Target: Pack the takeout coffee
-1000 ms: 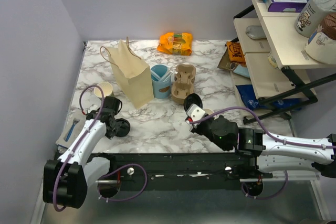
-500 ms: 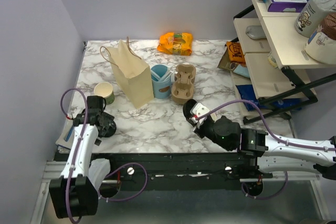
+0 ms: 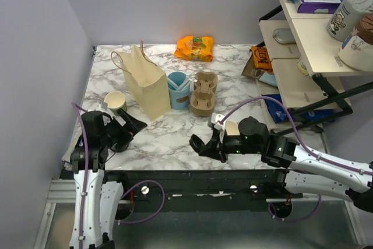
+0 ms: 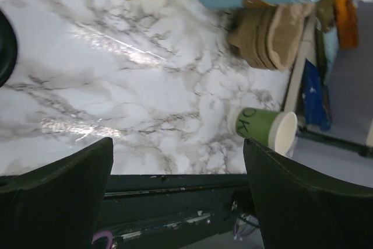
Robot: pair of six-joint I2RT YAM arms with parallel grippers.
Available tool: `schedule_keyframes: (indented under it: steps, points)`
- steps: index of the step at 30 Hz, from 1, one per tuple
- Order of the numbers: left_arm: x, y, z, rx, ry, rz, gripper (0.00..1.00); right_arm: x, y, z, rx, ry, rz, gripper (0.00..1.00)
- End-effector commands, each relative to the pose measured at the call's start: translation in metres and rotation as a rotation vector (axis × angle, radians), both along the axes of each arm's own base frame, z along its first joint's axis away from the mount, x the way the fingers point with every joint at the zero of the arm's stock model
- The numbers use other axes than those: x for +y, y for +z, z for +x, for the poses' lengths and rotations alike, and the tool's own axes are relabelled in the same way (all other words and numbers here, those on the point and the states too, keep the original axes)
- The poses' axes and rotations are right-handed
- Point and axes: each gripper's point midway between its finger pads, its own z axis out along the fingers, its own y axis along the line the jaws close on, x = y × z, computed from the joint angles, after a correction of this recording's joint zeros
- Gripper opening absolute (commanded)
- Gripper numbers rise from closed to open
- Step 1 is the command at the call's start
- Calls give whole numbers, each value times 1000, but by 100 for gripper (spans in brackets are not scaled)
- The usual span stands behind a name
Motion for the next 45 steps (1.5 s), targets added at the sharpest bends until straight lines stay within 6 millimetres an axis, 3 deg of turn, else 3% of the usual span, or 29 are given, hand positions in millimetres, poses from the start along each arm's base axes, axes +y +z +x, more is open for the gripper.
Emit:
schedule_keyframes:
  steps: [1,5,6,8,10,12,14,17,22,26,28,29,31,33,36,40,45]
  points:
    - [-37,61,-14,-235,-294,-62,99,0,4,-58,-78,445,11,1]
    - [-46,61,-24,-258,-352,-90,99,0,-10,-52,-185,526,-80,1]
    - [-48,59,-25,-263,-369,-92,99,2,-1,-56,-207,576,-62,1]
    - [-57,59,-29,-293,-434,-136,99,8,-2,-60,-238,650,-54,1]
    - [-64,64,-33,-324,-477,-170,99,16,8,-62,-227,679,-18,1]
    - [-65,71,-32,-379,-488,-167,99,32,15,-53,-95,570,-22,1]
    - [-69,82,-29,-446,-494,-195,99,47,40,-47,17,477,29,1]
    - [-76,95,-24,-519,-499,-262,99,53,69,-41,154,373,157,1]
    - [-93,97,-14,-544,-548,-310,99,29,102,-5,267,195,376,1]
    - [-123,128,-15,-664,-653,-405,99,10,120,30,390,69,536,1]
    - [-132,137,-15,-703,-665,-415,99,4,117,41,429,29,579,1]
    - [-140,146,-20,-748,-703,-439,99,-3,128,49,449,14,643,1]
    - [-147,155,-24,-785,-728,-475,99,-9,126,53,498,5,697,1]
    - [-155,163,-26,-829,-757,-513,99,-19,142,57,550,23,795,1]
    - [-166,159,-13,-789,-750,-486,99,-27,150,59,602,28,862,1]
    - [-181,165,-14,-790,-777,-501,99,-32,162,63,607,10,929,1]
    - [-184,180,-8,-791,-729,-567,99,-38,175,63,605,3,974,1]
